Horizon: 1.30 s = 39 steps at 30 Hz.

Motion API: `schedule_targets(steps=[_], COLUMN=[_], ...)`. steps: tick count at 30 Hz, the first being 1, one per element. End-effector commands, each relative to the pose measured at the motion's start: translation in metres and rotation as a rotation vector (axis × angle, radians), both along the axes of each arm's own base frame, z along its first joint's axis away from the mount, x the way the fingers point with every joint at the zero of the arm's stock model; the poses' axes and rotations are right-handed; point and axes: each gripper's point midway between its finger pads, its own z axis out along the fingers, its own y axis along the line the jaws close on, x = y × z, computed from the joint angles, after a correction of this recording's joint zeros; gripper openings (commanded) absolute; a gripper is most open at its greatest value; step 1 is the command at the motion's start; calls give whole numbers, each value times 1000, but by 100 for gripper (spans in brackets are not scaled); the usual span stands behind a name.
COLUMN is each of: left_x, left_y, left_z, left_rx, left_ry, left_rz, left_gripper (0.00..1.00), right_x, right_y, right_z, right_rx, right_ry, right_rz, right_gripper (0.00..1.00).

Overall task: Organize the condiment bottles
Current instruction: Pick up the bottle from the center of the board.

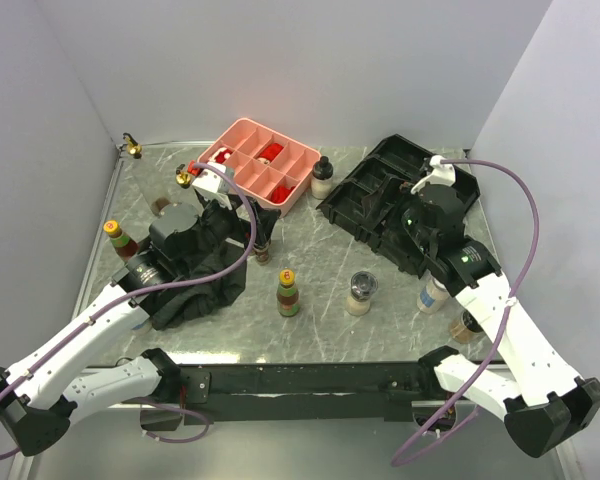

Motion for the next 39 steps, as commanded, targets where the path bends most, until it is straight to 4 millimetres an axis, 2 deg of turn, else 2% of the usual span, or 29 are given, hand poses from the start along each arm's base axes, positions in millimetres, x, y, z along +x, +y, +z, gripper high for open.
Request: schedule_targets(steps=[1, 11, 14, 16, 17, 18, 20, 22, 25, 31, 37, 39], left_x=[-1, -2, -1, 2, 0, 0, -2, -2, -2, -6, -9, -8], left_y=[0, 0, 1, -1, -2, -3, -6, -7, -9, -17, -21, -21], left_z=[21, 22, 20, 17, 17, 17, 18, 17, 15, 13, 10, 8], left_rx=[-45, -48, -44, -37, -36, -39, -47, -50, -52, -56, -48, -43], left_ry=[-43, -43, -44, -36, -31, -29, -28, -26, -19, -6, -4, -6], left_rz=[-3, -6, 1, 3, -4, -10, -29, -32, -41, -76, -77, -68], left_gripper=[96, 97, 97, 96, 96, 96, 96, 96, 96, 96, 96, 96], right_x=[5, 2, -4, -8, -7, -12, -12, -24, -34, -54, -77, -81], right_y=[-9, -18, -29, -48, -56, -77, -91, -112, -126, -131, -147, -145], right_z=[21, 14, 13, 9, 3, 2, -9, -12, -25, -68, -91, -103], right_rx=[34, 33, -3, -40, -66, -110, -176, -237, -279, -295, -312, -294], right_ry=[-36, 17, 20, 46, 77, 108, 170, 215, 267, 399, 506, 544], right_rz=[-73, -133, -160, -262, -312, -424, -511, -627, -707, -716, -772, -754], right_gripper=[100, 100, 97, 93, 90, 89, 88, 88, 89, 88, 89, 89])
